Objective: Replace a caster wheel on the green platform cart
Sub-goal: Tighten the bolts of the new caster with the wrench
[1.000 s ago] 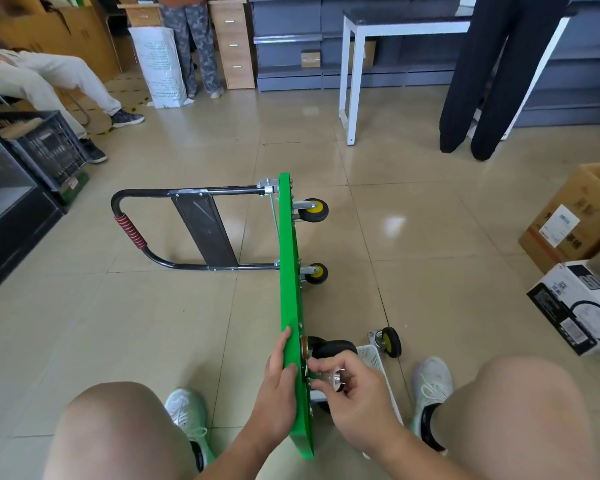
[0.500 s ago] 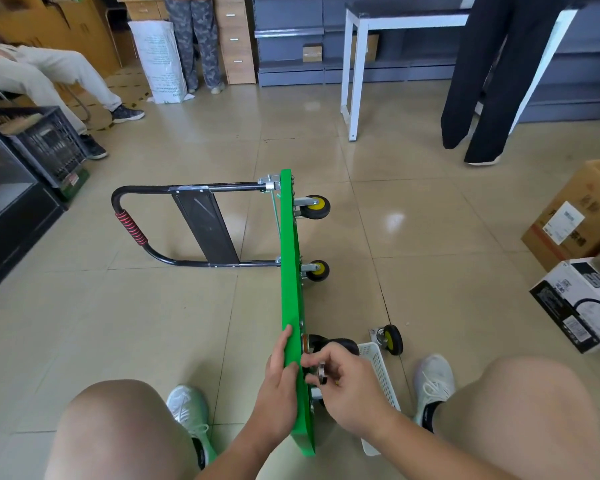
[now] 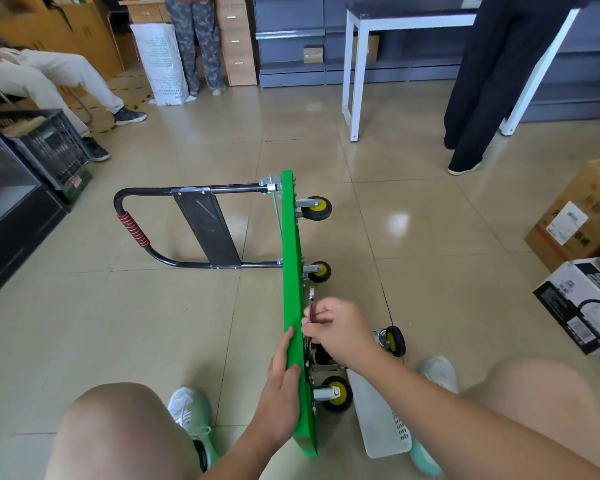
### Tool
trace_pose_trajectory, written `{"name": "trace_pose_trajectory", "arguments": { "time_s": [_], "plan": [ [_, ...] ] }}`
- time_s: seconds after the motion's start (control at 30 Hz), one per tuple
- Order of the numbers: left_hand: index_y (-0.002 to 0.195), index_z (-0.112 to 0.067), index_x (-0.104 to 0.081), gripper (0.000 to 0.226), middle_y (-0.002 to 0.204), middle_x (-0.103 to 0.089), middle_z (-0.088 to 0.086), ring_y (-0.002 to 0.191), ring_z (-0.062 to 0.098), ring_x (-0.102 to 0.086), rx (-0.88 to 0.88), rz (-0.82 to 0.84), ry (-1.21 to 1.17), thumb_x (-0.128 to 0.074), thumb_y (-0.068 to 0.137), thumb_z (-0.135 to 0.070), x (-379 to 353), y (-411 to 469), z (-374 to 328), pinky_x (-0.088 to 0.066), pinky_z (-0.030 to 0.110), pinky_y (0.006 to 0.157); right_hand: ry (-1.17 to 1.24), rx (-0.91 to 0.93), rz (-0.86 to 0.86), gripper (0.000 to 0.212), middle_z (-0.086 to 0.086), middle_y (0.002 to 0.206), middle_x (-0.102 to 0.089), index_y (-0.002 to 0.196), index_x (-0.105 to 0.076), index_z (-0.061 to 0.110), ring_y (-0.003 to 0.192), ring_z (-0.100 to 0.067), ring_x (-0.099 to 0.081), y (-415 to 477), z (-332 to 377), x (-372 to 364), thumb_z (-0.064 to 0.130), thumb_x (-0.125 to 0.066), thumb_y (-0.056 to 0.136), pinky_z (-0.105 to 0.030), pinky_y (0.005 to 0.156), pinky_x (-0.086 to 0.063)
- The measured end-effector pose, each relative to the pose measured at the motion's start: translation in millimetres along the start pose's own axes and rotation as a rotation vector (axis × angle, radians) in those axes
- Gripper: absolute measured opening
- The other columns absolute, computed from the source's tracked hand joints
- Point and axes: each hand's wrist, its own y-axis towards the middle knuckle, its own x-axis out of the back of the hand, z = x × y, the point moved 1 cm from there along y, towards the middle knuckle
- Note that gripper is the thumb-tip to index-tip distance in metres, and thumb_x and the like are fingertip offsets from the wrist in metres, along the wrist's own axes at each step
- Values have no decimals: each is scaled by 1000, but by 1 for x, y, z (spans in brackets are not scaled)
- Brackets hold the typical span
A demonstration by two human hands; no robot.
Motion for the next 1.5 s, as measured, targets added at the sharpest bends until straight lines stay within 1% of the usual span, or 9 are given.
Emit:
{"name": "trace_pose_trajectory", "arguments": {
  "time_s": [0.23,0.37,0.57,0.77,0.97,1.1,1.23,1.37,1.5],
  "plan": [
    [141,-74,-27,63,161,-36,-13,144,13,-43,0,-13,-5,-33,108,-21,0,0,-1,-32,46,124,113,94,-4,17,3,89,-77,93,-68,6,86,-6,-73,-49,-4,14,-8,-71,84,-17,80,-55],
    [141,-75,-28,61,160,-40,-12,144,11,-45,-19,-20,-37,-34,93,-39,0,2,2,-34,46,123,121,139,-28,20,6,94,-77,90,-67,3,89,-10,-73,-69,-27,8,-15,-72,81,-23,84,-57],
    [142,-73,-31,61,157,-45,-9,139,9,-50,-29,-11,-42,-36,93,-36,1,0,0,-35,43,122,96,226,-10,51,1,105,-76,86,-72,34,101,-18,-73,-78,-46,-8,-16,-63,84,-32,86,-60],
    [153,-50,-34,61,153,-48,-8,129,-1,-55,22,-12,-49,-36,108,-9,0,0,0,-42,10,101,6,237,30,37,11,104,-75,91,-68,24,98,-13,-74,-73,-47,-11,-10,-54,87,-38,86,-61],
    [152,-54,-29,58,160,-40,-11,144,2,-42,-11,-19,-20,-35,107,-18,0,2,3,-30,38,125,-3,179,25,40,3,92,-75,78,-64,35,91,-9,-72,-53,-30,-8,-3,-69,85,-28,87,-58],
    [153,-54,-28,61,161,-37,-13,146,4,-39,-19,-13,-3,-33,109,-12,0,3,4,-28,42,126,13,130,6,22,6,91,-77,91,-69,22,90,-3,-72,-30,-16,-7,1,-71,85,-22,87,-56],
    [146,-69,-25,61,157,-41,-10,139,20,-49,-11,-13,24,-32,105,-25,-1,2,4,-35,50,121,-3,37,-42,26,10,92,-76,94,-67,30,86,0,-71,-8,-7,-5,7,-73,86,-25,86,-58],
    [142,-75,-24,60,155,-43,-8,137,26,-52,-2,-5,20,-31,99,-33,0,2,3,-39,53,118,-69,15,10,21,8,95,-76,105,-70,19,86,-1,-71,1,-4,-5,9,-73,87,-26,86,-59],
    [143,-74,-23,63,157,-40,-10,138,25,-50,-16,0,40,-31,107,-22,1,2,6,-37,51,119,7,24,-24,21,7,92,-76,98,-69,21,85,-2,-72,-2,-1,0,5,-73,87,-21,83,-58]
  ]
}}
